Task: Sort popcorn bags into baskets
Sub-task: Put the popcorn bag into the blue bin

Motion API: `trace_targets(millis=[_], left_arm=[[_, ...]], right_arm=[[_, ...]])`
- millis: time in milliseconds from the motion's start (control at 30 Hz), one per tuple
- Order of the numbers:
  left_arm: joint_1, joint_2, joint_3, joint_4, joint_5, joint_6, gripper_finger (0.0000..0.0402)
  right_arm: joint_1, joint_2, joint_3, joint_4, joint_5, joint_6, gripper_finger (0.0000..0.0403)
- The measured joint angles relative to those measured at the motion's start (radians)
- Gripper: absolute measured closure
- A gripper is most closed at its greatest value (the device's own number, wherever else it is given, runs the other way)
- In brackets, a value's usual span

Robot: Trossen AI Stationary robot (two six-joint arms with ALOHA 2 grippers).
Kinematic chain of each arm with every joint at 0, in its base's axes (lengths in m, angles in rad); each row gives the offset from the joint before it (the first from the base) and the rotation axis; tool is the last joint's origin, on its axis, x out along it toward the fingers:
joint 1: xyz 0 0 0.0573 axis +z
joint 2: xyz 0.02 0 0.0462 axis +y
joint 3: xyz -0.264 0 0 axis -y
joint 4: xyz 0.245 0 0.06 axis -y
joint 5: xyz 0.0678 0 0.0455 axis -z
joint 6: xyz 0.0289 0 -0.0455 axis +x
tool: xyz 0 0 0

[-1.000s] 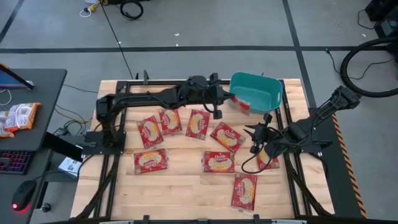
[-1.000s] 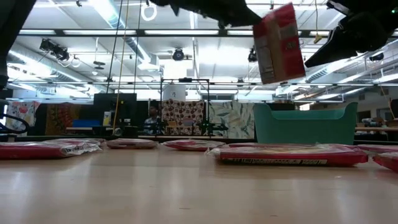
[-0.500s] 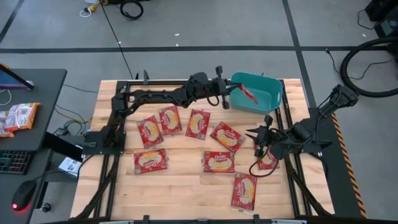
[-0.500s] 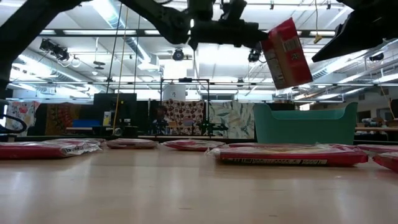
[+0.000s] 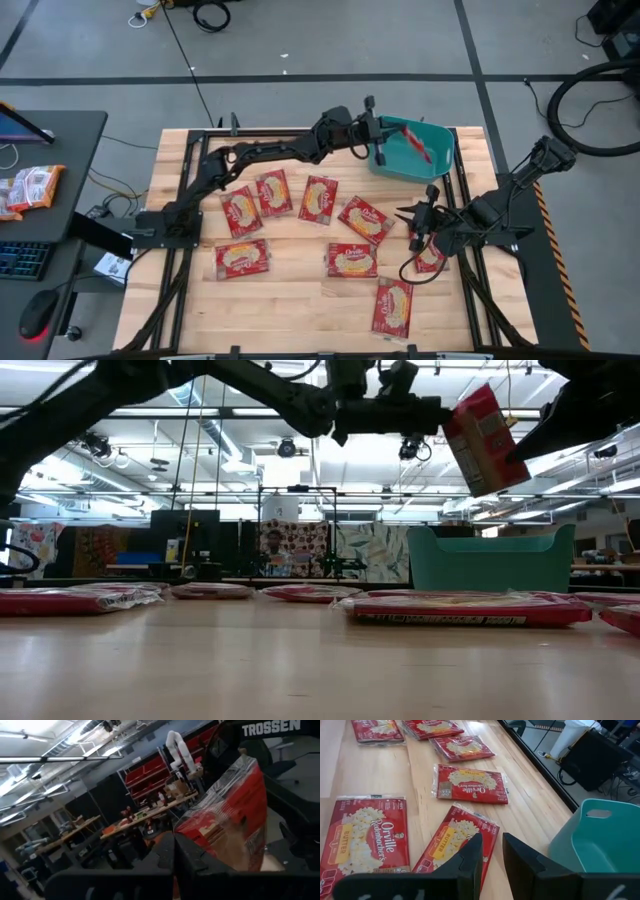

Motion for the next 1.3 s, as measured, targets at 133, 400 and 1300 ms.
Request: trace_targets(millis=[133,400,1300], left_arm=[[0.021,0.041,0.078,-0.052,0.093,0.008,0.0398],[0.076,0.115,0.138,-0.126,0.204,0.019,0.0399],[0.076,0.122,0.138,-0.235,0.221,0.263,0.0395]], right_arm=[[0.000,0.000,0.000,0.001,0.000,0.003,0.0323],[0.000,0.000,0.000,0.012,0.004,0.008,0.0323],[-0.001,0.001,0.000,0.025,0.028,0.002,0.0323]])
